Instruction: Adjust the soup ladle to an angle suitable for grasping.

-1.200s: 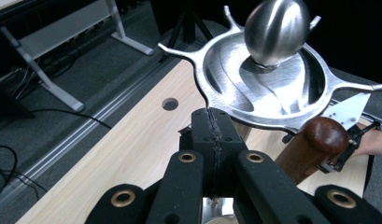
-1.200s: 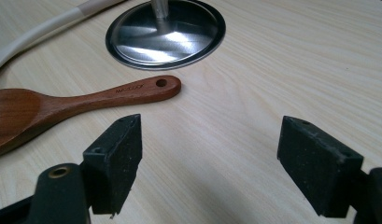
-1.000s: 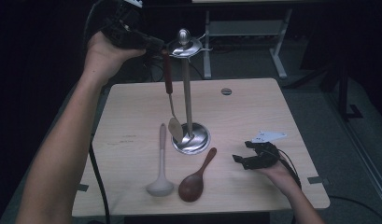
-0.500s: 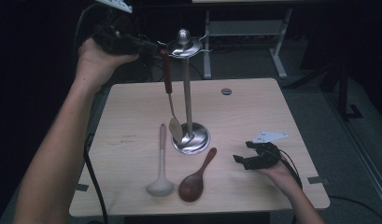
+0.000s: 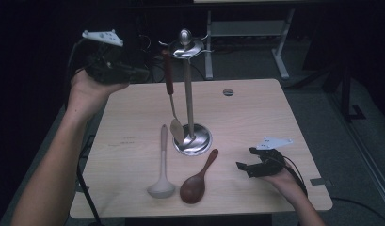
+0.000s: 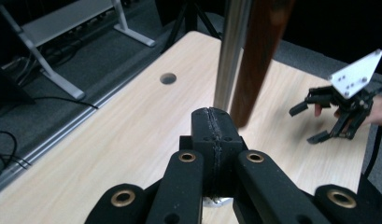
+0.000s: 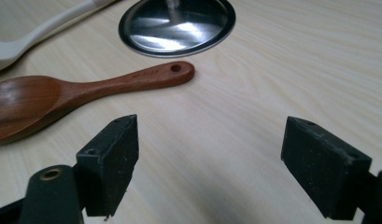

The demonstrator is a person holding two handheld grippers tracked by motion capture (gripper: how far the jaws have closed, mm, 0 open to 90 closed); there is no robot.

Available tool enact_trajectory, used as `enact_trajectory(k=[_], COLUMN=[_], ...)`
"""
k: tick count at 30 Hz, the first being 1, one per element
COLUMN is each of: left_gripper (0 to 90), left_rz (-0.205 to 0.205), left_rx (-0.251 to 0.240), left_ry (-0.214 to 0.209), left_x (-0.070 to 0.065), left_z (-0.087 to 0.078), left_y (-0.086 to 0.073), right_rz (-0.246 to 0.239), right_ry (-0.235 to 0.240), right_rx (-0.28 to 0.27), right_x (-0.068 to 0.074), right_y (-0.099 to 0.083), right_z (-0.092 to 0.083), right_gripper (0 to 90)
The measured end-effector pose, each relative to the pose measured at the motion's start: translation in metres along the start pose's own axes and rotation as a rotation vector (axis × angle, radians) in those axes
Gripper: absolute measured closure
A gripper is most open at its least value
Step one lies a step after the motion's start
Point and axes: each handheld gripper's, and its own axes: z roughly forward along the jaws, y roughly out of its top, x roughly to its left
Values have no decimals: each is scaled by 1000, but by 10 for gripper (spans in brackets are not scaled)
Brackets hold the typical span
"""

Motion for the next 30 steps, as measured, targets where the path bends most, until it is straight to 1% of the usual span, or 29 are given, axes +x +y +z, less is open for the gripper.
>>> enact_trajectory(k=[2, 3, 5, 6, 7, 9, 11, 12, 15, 18, 21, 25, 26, 30], left_gripper=[900, 900, 900, 900, 900, 900, 900, 900, 900, 900, 900, 900, 900, 900], left_rz=[-1, -5, -5, -16, -14, -25, -42, -43, -67, -81, -113, -142, -146, -166], left_rx=[24, 28, 47, 48, 58, 70, 73, 77, 94, 117, 127, 153, 158, 182], left_ry=[5, 5, -4, -7, -9, -14, -23, -25, -47, -63, -84, -114, -123, -147], left_x=[-2, -3, -3, -4, -5, -7, -10, -12, -18, -23, -27, -32, -33, -39], left_z=[4, 7, 11, 14, 16, 22, 29, 32, 44, 56, 68, 84, 88, 101], left_y=[-11, -16, -26, -32, -38, -52, -66, -73, -92, -109, -127, -150, -155, -173], right_rz=[0, 8, 8, 7, 4, 5, 2, -1, -6, -7, -13, -13, -6, -8], right_ry=[2, 2, 1, -3, -3, -5, -6, -9, -11, -12, -14, -14, -14, -15], right_rx=[0, 3, 1, -5, -5, -7, -6, -5, 2, 1, -1, -1, 1, 4], right_x=[0, 1, 0, -1, -1, -2, -2, -2, -1, -1, -1, -1, -1, -2], right_y=[-4, -6, -8, -8, -9, -8, -8, -8, -9, -9, -9, -9, -9, -9], right_z=[-2, -3, -5, -5, -5, -5, -4, -3, -2, -1, -1, -1, -1, -1], right_gripper=[184, 184, 181, 181, 181, 180, 179, 178, 177, 177, 177, 177, 177, 177])
